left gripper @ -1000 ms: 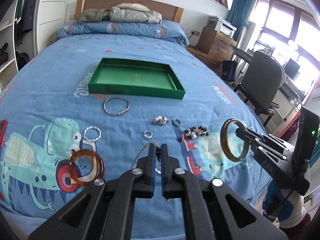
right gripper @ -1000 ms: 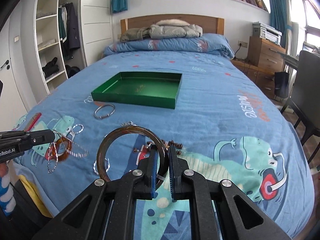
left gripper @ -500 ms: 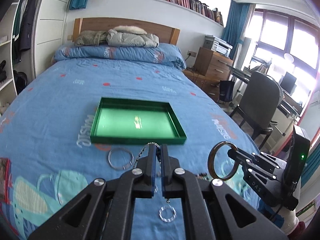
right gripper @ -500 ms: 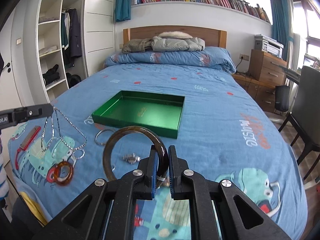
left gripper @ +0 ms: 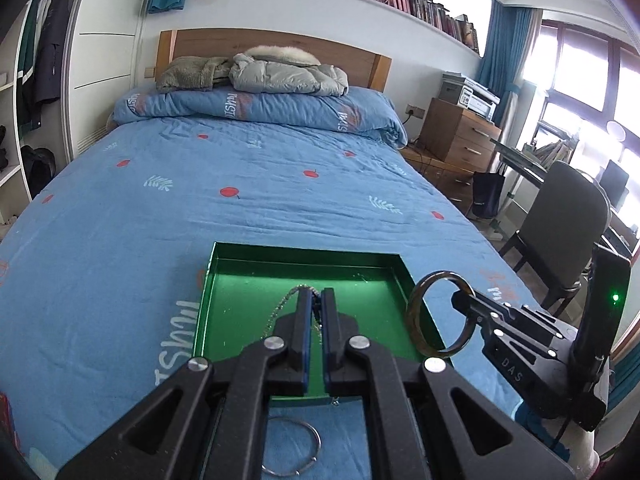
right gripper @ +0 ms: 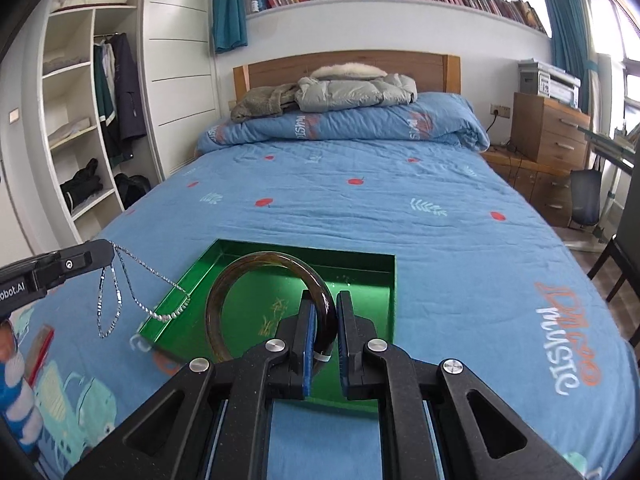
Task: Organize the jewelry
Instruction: 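Carry the necklace with the left tool while the right tool carries the bangle into the green tray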
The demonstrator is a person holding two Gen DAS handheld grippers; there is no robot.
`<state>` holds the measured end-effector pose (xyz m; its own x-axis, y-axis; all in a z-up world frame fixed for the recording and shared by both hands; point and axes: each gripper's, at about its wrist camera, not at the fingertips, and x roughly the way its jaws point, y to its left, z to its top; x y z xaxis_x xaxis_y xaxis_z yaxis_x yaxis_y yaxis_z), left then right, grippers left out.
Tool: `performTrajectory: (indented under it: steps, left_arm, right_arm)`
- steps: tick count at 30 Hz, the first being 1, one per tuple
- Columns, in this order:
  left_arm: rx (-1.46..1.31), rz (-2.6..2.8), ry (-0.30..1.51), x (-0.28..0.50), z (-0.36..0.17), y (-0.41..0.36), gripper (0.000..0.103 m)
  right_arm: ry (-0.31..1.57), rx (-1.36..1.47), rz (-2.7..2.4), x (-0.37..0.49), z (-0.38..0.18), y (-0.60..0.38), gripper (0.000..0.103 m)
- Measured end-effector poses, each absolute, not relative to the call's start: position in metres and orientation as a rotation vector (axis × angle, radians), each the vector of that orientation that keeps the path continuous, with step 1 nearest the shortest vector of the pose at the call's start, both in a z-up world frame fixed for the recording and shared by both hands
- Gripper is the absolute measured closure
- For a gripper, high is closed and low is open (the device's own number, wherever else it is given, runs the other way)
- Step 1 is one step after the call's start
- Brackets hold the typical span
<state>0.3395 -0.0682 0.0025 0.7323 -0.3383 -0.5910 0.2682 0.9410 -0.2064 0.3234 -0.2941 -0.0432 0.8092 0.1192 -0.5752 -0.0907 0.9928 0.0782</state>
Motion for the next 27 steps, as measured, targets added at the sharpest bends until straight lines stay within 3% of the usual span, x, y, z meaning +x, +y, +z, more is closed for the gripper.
performTrajectory:
  steps: [12,22,24,27]
  left_arm:
    - [-0.053,-0.307,0.803,0.405,-0.077,-0.084,0.1]
    - [-0.055,-0.229,0.932,0.428,-0.127,-0.065,0.099]
    - [-0.058,-0.223,0.94,0.428,-0.13,-0.065,0.098]
    - [-0.071,-0.232,0.942,0.428,-0.125,-0.062,0.098]
  right_arm:
    - [0.824,0.06,0.063,0.397,-0.131,-0.295,0.093]
    - [0.914,0.007,0.017,0.407,-0.149,-0.295,0.093]
    - [0.921,0.01,0.021,0.407,-0.148,-0.294,0.087]
    - [0.902,0.031,0.027,0.404,-0.139,-0.295,0.062]
